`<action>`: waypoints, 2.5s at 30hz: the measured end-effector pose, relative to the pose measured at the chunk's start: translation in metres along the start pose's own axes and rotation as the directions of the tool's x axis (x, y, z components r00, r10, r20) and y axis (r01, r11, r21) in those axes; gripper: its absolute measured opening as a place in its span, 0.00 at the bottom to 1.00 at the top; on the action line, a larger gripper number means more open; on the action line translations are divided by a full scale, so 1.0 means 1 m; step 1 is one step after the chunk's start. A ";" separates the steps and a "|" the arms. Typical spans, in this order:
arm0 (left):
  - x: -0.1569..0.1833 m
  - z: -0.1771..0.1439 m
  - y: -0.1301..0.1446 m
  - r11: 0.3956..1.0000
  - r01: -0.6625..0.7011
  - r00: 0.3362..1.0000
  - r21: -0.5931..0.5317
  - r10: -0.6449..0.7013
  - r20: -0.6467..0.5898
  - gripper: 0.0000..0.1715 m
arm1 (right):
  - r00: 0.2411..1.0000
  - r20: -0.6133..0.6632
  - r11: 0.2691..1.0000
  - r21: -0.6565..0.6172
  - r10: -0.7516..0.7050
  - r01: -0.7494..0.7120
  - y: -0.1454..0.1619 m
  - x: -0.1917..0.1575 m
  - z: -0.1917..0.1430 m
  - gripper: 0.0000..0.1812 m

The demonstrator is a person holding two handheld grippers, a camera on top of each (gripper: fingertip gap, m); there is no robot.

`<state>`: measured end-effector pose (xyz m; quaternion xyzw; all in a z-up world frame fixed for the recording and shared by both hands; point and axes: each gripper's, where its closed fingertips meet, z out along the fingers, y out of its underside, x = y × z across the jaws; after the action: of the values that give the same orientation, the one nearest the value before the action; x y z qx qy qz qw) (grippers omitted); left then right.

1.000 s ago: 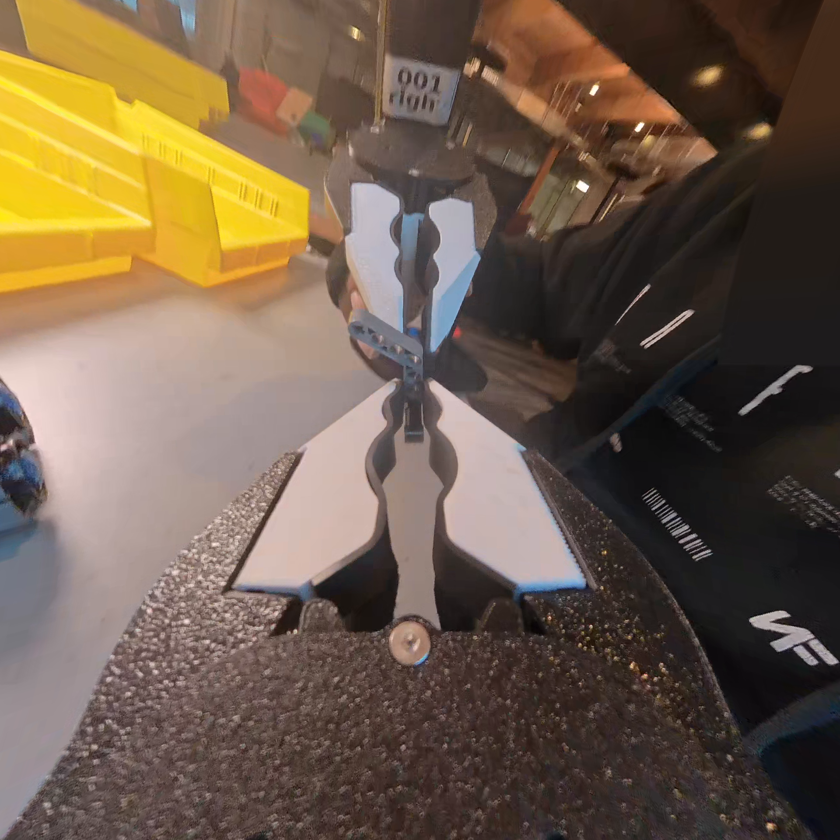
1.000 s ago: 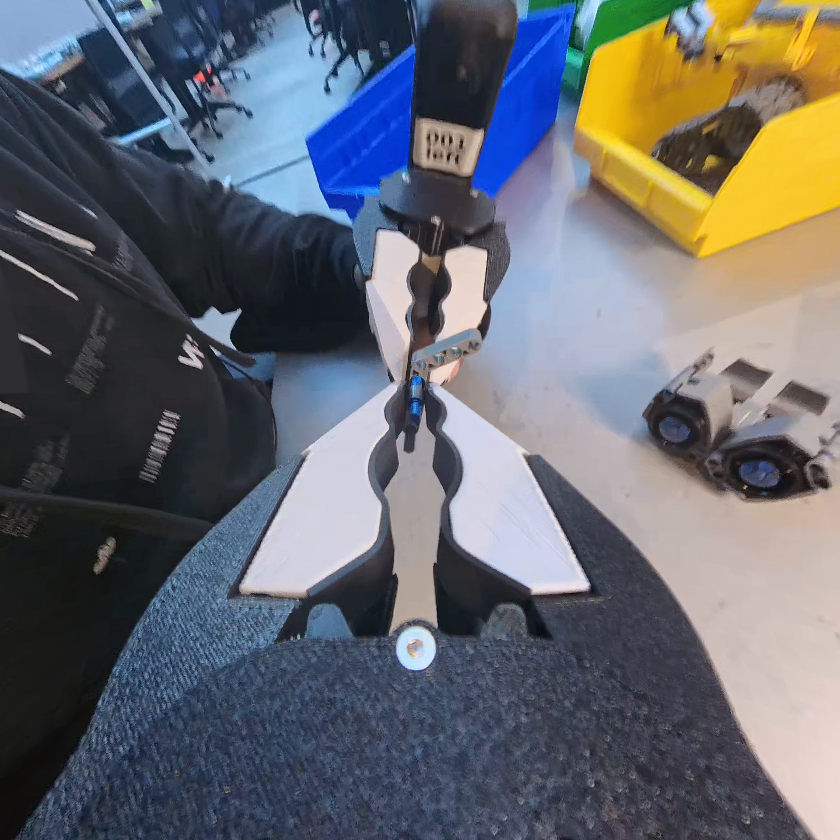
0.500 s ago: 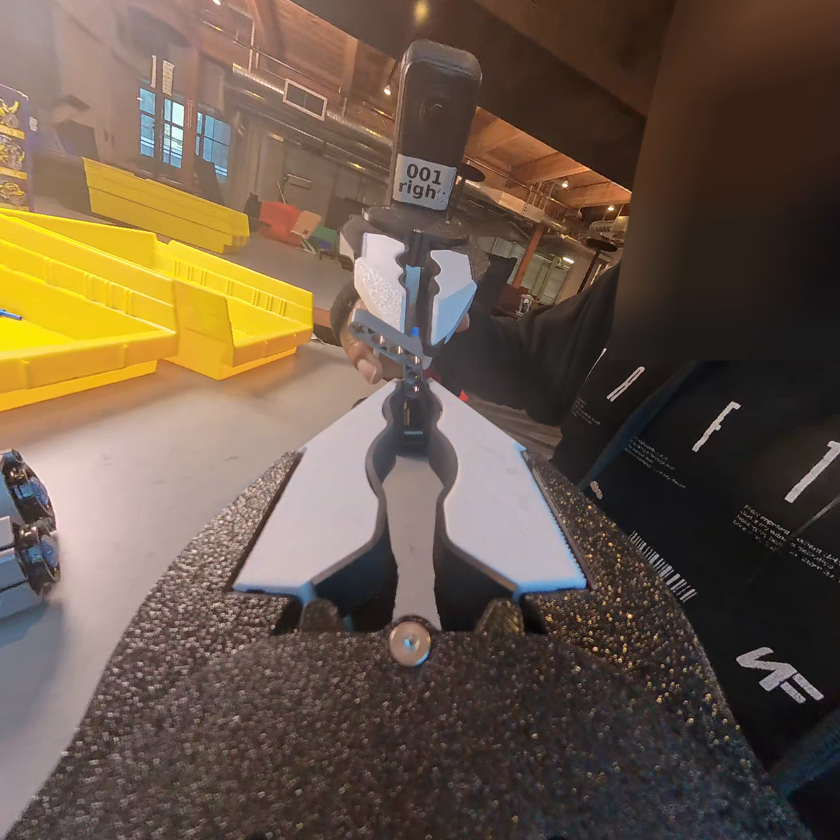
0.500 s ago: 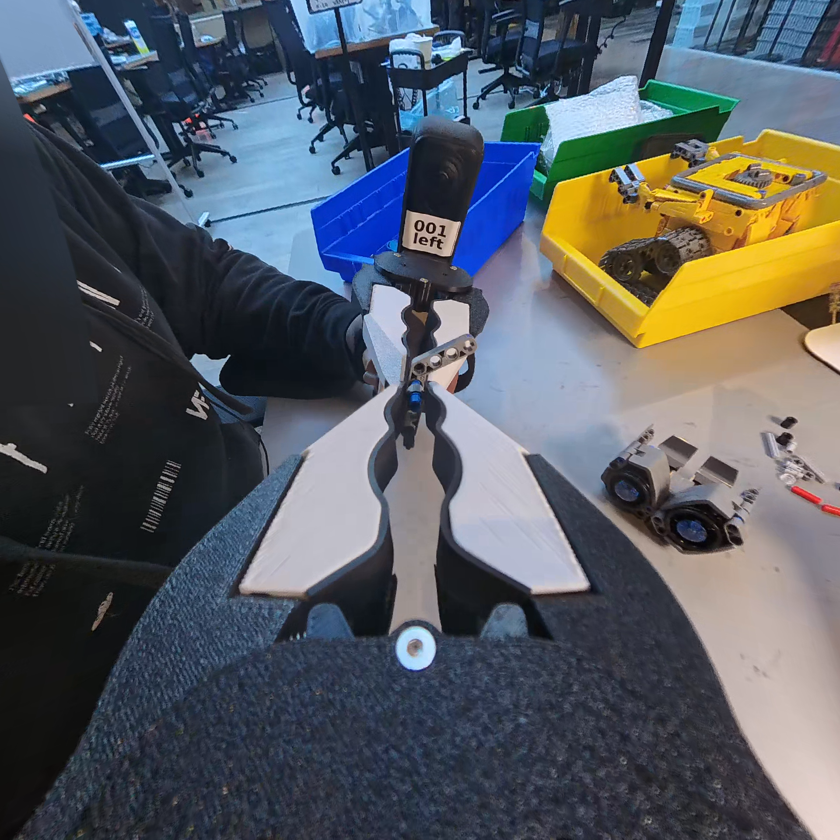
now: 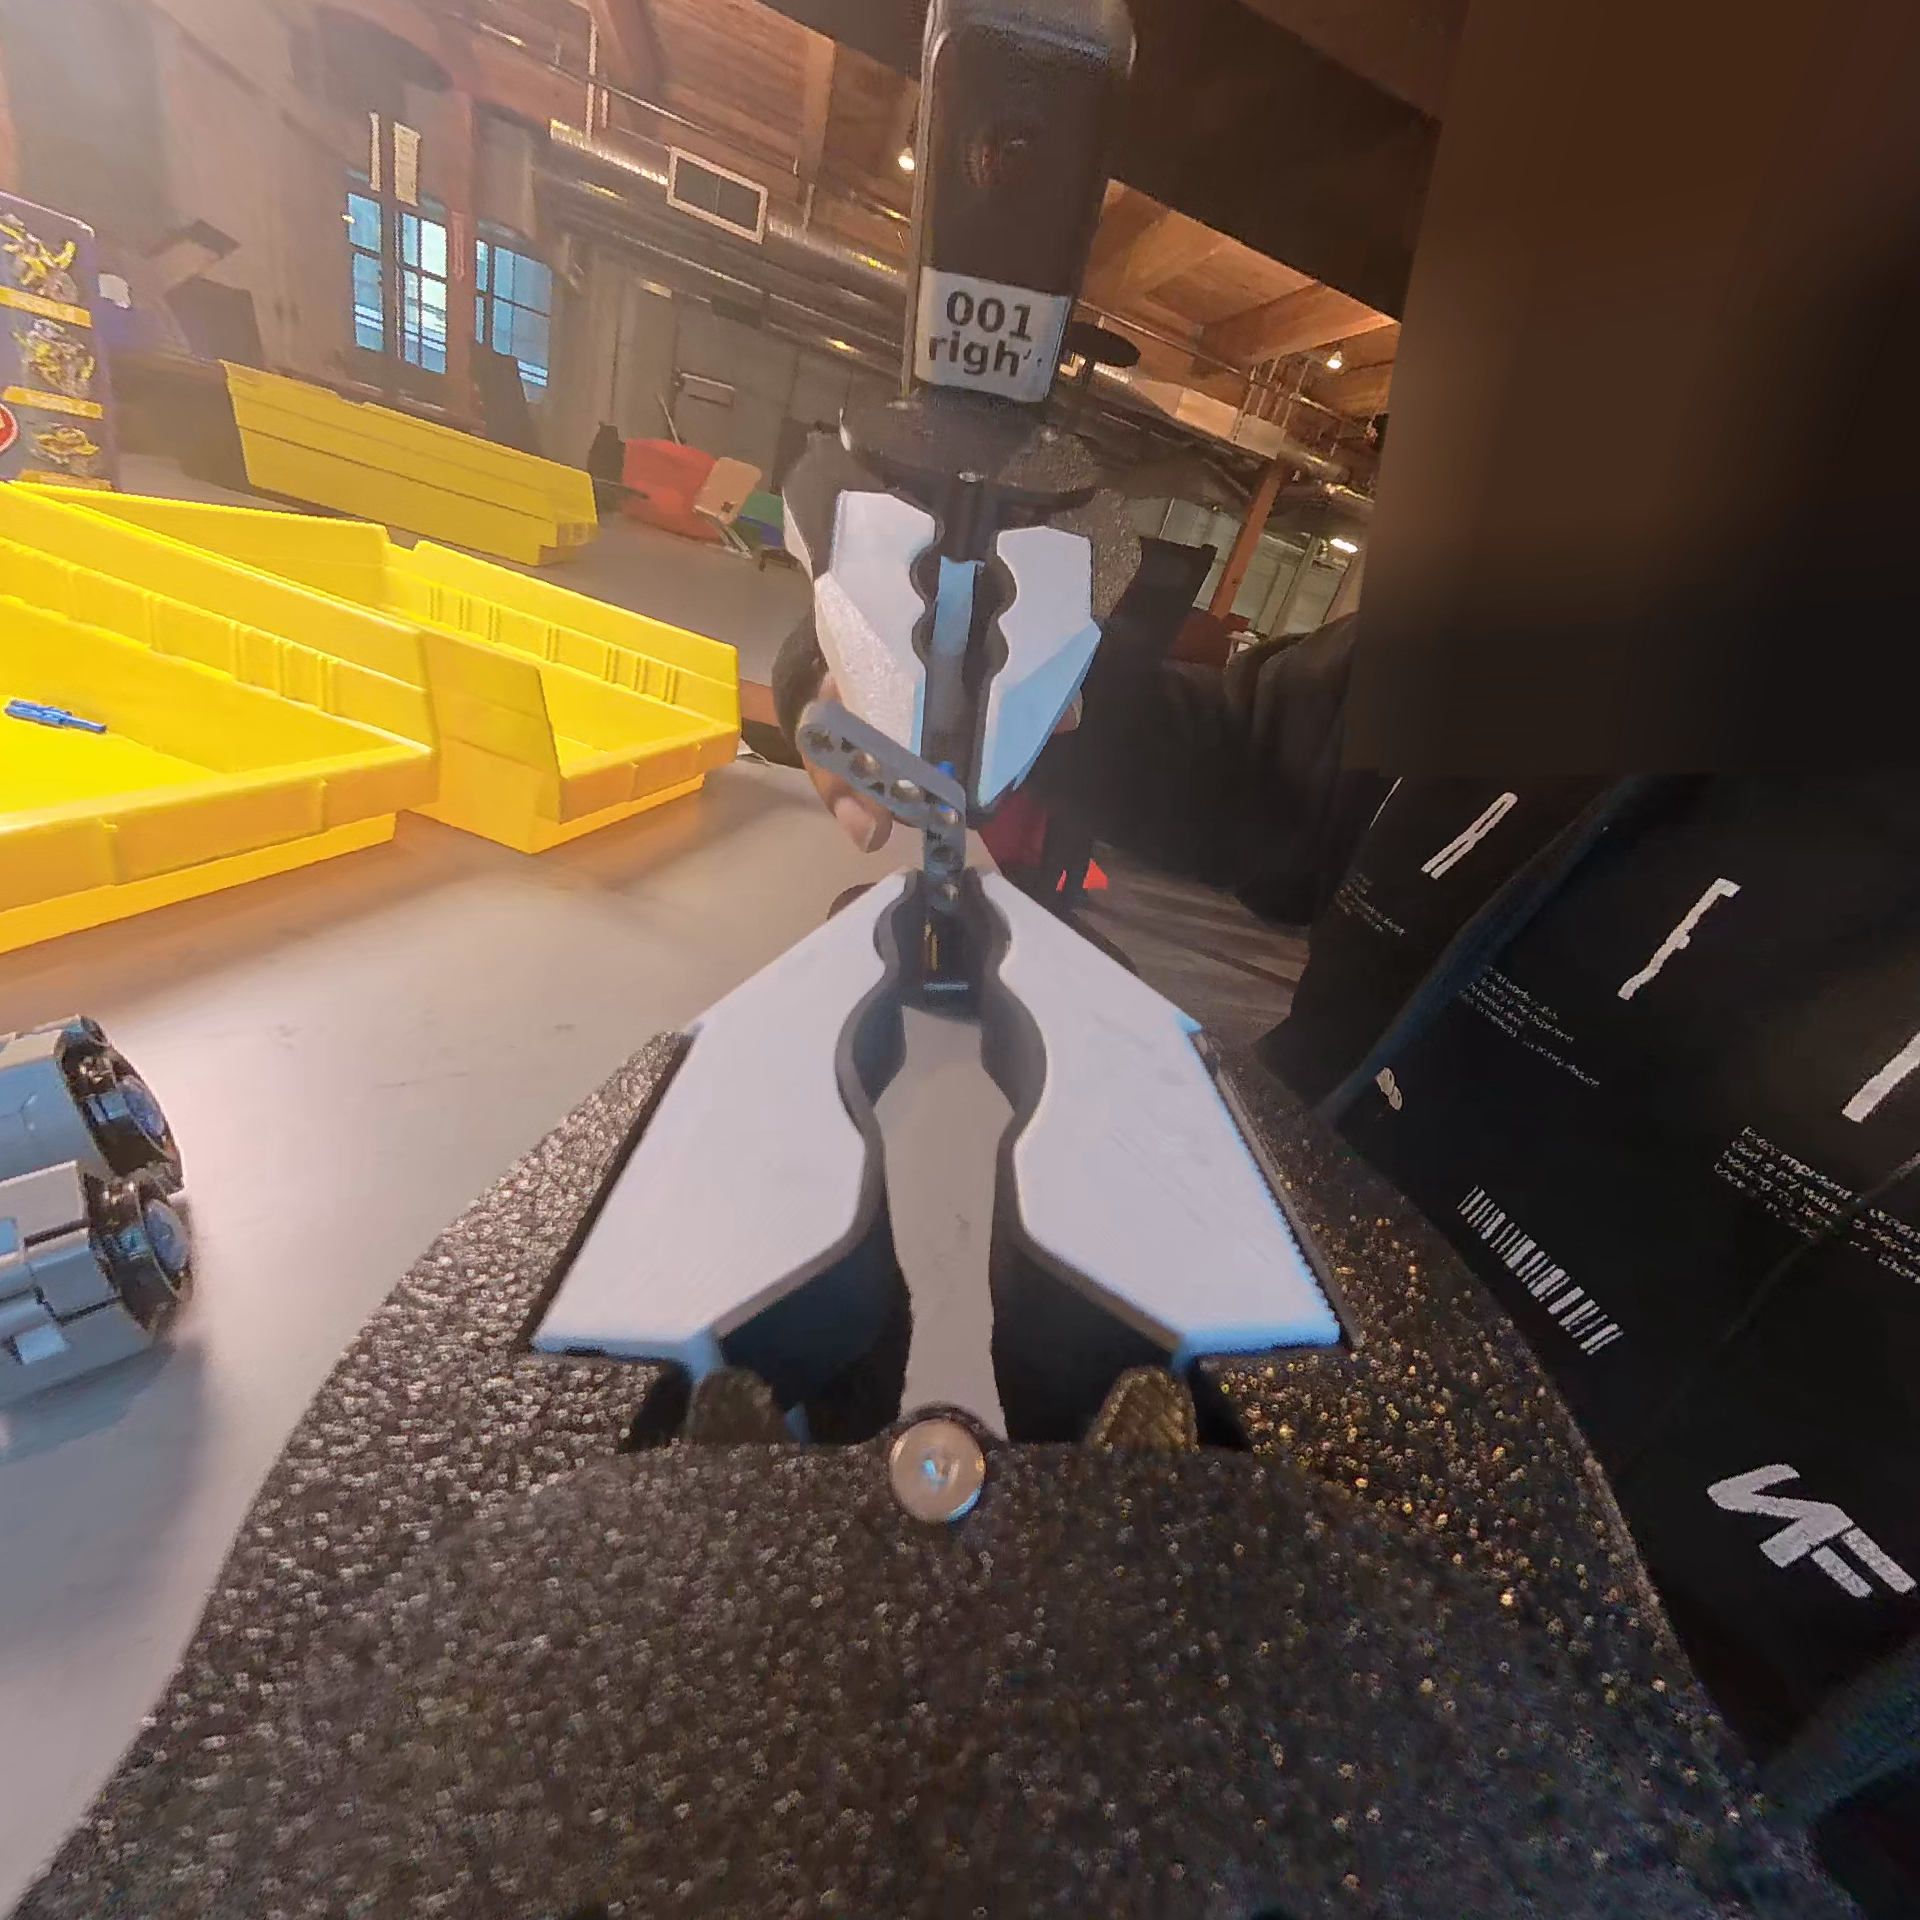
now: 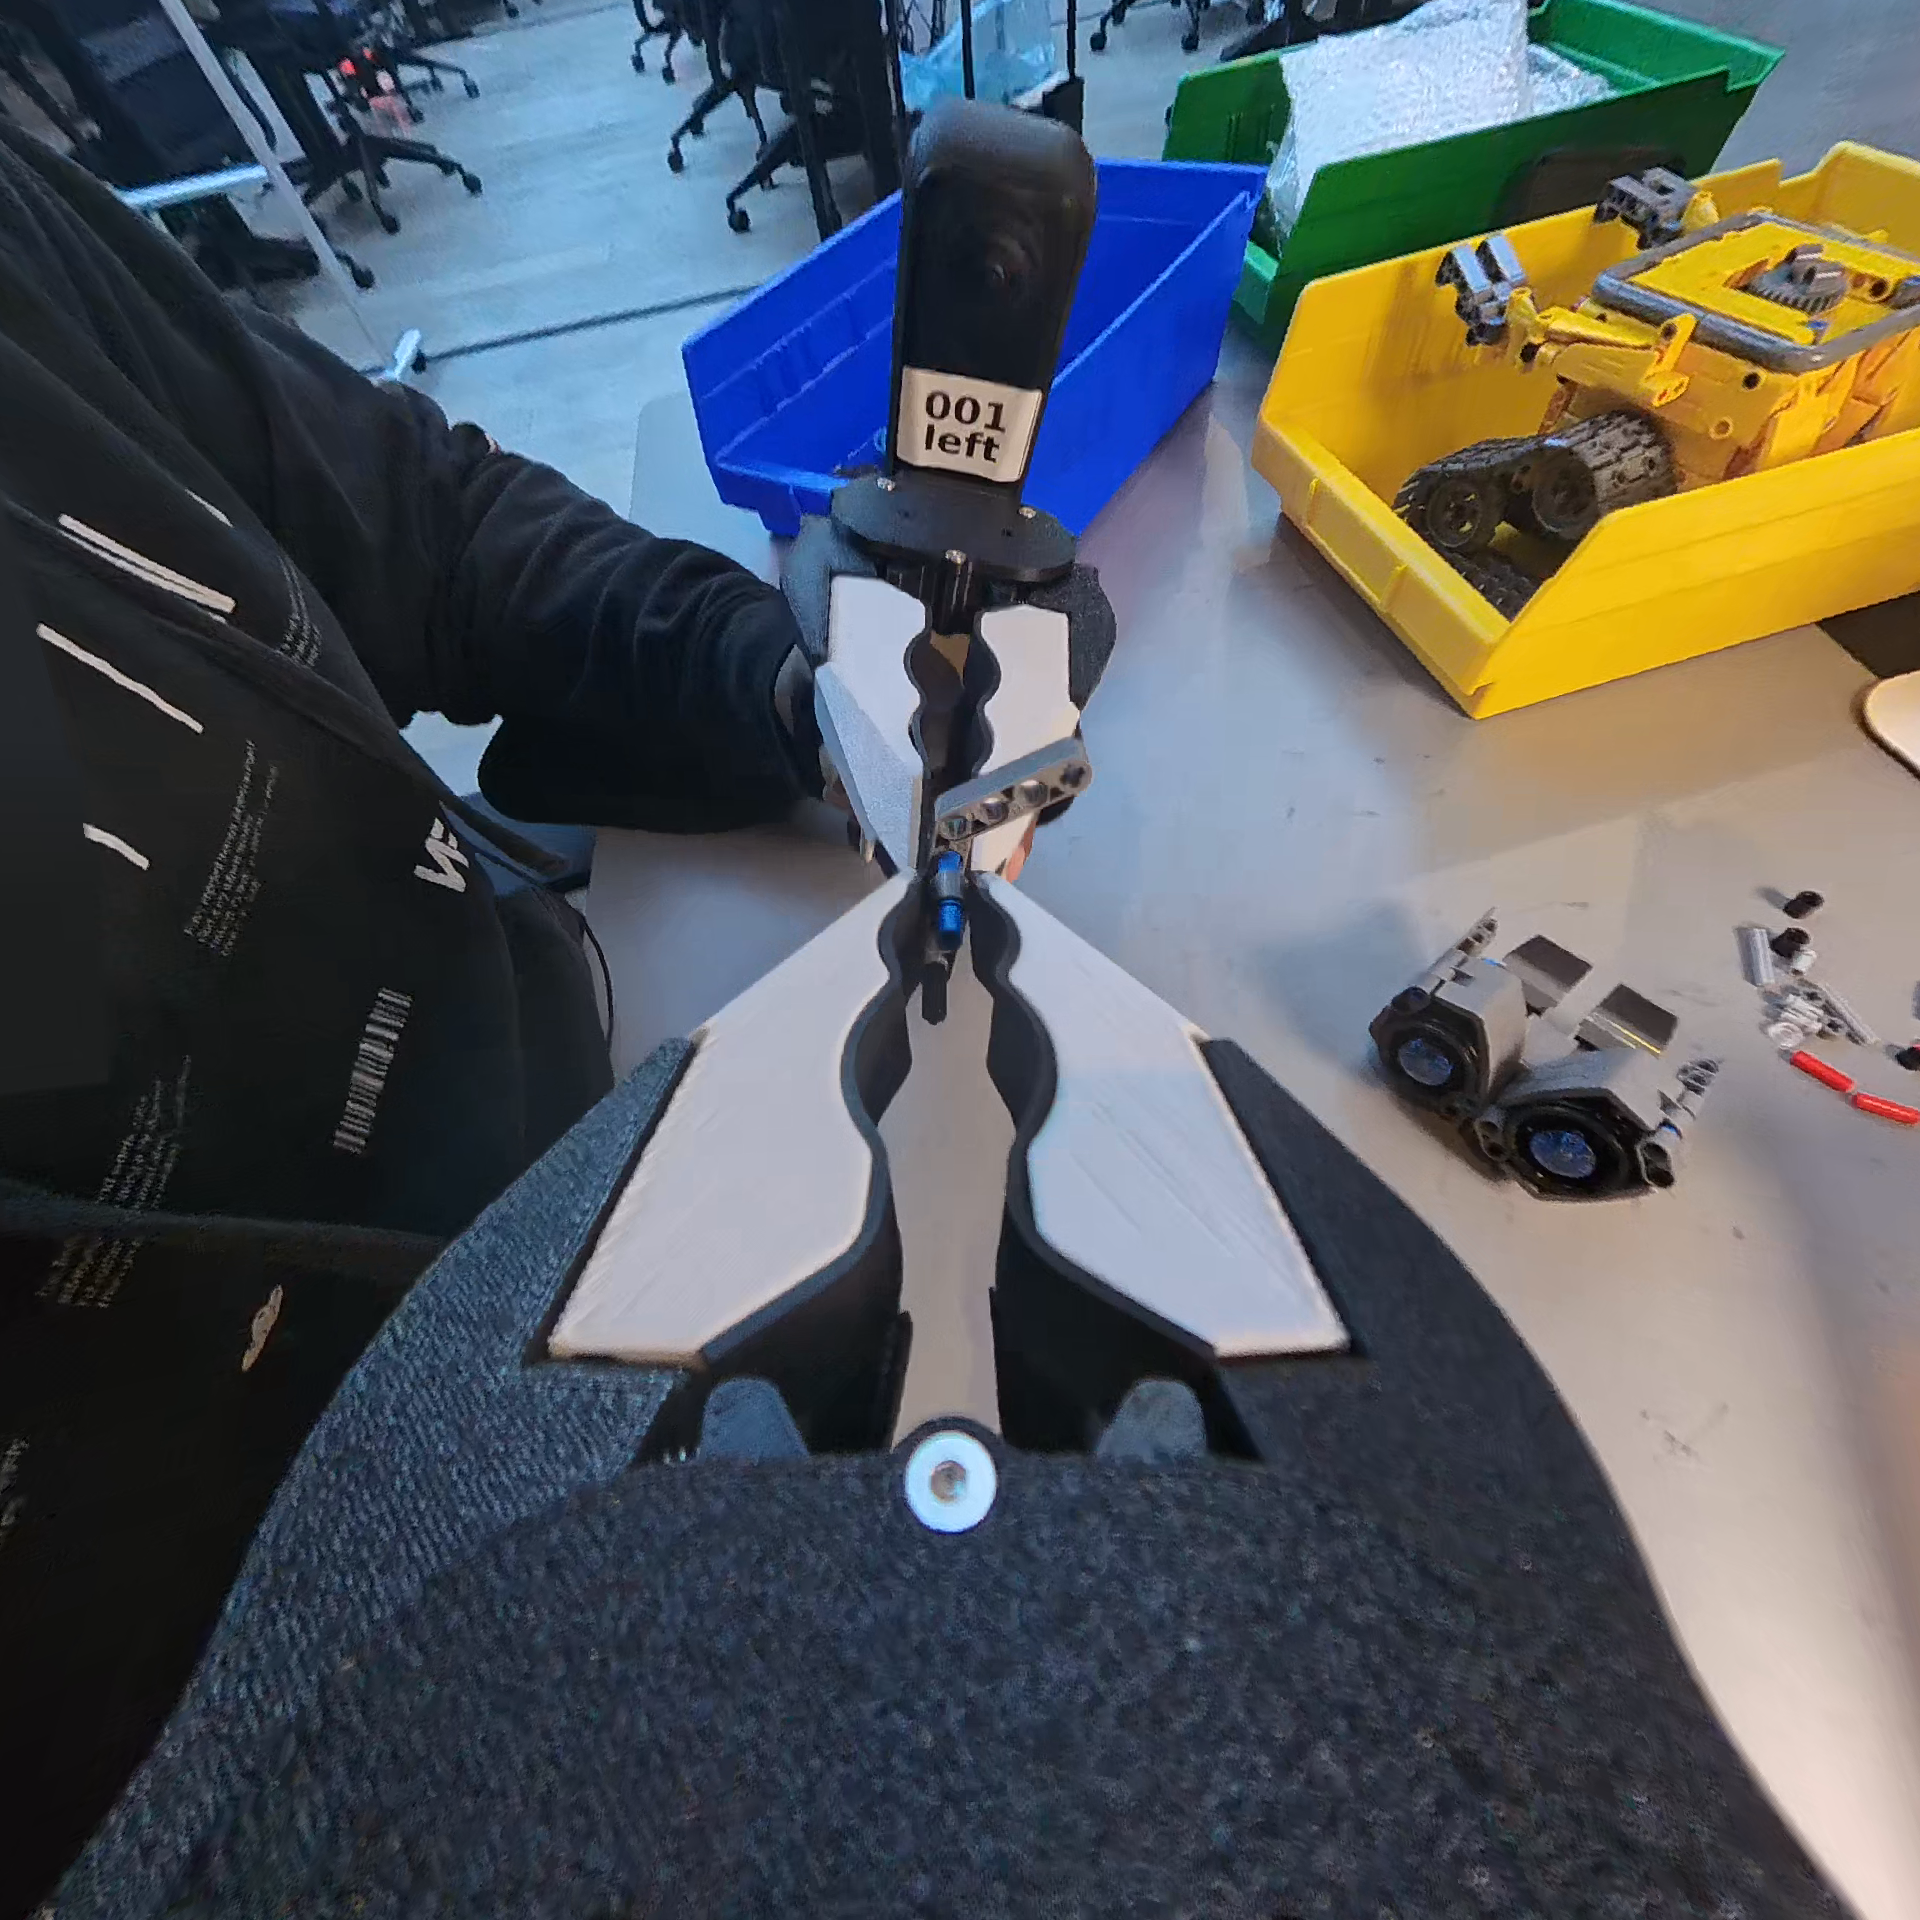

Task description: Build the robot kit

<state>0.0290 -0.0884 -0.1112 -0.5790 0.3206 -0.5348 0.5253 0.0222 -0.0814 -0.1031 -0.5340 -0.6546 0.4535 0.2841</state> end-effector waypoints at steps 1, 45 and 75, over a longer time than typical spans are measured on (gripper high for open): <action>0.000 0.000 0.001 1.000 0.009 1.000 -0.004 -0.009 0.000 0.04 | 1.000 0.000 0.999 -0.031 -0.013 0.013 0.003 0.000 0.000 0.03; -0.020 -0.021 -0.023 0.980 0.129 0.990 0.148 -0.136 0.038 0.04 | 0.992 0.031 0.961 0.243 0.125 -0.129 -0.012 0.023 0.002 0.12; -0.024 -0.015 -0.012 0.986 0.120 0.991 0.114 -0.127 0.052 0.03 | 0.711 0.475 0.541 0.461 0.519 -0.703 -0.001 0.019 0.015 0.14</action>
<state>0.0069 -0.0676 -0.1087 -0.5833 0.2385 -0.5660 0.5315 0.0034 -0.0673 -0.1108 -0.5367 -0.2721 0.7813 0.1659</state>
